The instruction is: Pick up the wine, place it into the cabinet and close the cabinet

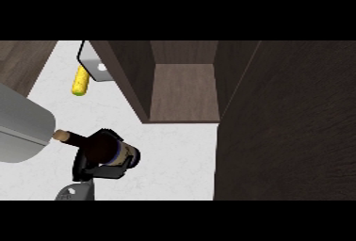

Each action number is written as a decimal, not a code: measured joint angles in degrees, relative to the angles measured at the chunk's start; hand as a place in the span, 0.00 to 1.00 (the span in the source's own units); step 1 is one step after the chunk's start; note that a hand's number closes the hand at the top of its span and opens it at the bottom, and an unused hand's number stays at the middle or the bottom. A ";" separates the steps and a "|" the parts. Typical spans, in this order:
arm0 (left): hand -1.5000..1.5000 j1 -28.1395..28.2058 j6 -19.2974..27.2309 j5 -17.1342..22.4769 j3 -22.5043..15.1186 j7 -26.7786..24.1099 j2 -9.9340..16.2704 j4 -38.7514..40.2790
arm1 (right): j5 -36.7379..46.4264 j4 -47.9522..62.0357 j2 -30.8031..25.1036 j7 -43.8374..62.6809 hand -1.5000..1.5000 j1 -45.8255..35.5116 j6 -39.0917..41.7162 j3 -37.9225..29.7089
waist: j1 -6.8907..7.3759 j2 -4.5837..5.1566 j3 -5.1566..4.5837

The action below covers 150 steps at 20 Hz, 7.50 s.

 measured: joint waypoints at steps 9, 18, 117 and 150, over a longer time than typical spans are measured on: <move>1.00 -4.67 11.27 0.97 -9.50 13.68 -1.63 -7.80 | -0.29 -0.04 -0.42 -0.40 0.00 0.49 1.34 -2.39 | -0.47 0.10 -0.04; 1.00 -9.23 21.94 -2.82 -17.79 22.75 -0.56 -8.67 | -1.02 0.21 -0.57 0.94 0.00 -1.41 1.57 -4.50 | -0.22 -0.04 0.07; 0.00 -53.28 56.26 -12.33 -27.56 44.47 -1.84 43.21 | -7.76 2.74 -2.93 -4.28 0.00 0.16 10.64 -5.55 | -7.04 2.35 -0.24; 0.00 -37.20 52.21 22.35 -28.07 12.05 -1.82 13.78 | -8.30 1.48 -1.97 -3.18 0.00 2.88 5.49 -0.37 | -1.34 0.17 -0.12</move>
